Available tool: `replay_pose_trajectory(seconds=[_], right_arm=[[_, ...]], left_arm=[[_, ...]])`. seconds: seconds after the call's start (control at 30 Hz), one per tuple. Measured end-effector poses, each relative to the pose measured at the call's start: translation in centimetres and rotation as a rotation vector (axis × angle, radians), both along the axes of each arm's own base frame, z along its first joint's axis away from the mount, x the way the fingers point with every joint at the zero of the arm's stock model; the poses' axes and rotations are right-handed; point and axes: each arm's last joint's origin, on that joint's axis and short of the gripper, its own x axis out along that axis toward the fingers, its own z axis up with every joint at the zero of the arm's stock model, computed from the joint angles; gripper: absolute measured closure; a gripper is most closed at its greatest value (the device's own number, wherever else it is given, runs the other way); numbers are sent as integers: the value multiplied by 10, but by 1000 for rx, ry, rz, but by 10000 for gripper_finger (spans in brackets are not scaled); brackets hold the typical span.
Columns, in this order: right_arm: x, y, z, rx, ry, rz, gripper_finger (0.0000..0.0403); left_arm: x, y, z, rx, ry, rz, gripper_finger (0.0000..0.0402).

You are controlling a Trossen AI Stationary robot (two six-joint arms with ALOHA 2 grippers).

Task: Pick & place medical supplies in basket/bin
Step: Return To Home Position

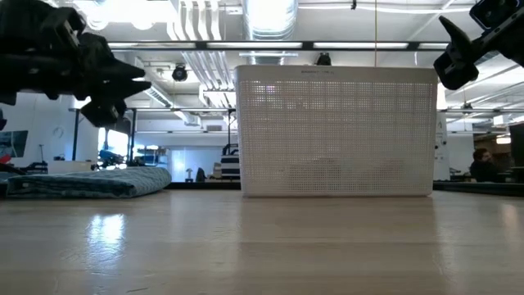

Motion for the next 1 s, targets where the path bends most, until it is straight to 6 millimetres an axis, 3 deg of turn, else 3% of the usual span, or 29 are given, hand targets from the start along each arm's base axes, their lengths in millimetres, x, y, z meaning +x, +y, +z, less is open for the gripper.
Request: replay_pose_trajectory(seconds=[1.0], right_arm=[[1,0,-1,-1,13,-1,122]], left_arm=[[12,2,-29,-33,254,0,328]])
